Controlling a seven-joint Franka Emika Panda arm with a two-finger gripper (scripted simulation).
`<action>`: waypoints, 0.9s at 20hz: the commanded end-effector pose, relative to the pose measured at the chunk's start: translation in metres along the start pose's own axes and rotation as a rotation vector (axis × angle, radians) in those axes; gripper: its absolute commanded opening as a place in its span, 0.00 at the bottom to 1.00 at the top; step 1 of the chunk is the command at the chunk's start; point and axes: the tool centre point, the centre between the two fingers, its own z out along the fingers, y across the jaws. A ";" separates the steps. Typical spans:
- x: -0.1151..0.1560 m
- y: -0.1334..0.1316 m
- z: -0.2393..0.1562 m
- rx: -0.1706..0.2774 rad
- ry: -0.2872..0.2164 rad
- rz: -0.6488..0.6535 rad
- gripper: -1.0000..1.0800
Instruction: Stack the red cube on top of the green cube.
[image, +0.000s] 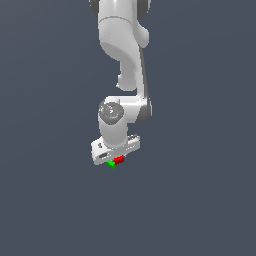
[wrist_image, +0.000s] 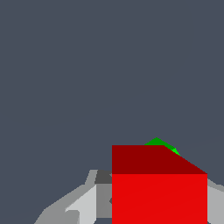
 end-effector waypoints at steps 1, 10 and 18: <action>-0.007 0.014 0.003 0.000 0.001 -0.002 0.00; -0.012 0.027 0.006 0.000 0.001 -0.002 0.00; -0.012 0.027 0.006 0.000 0.001 -0.002 0.96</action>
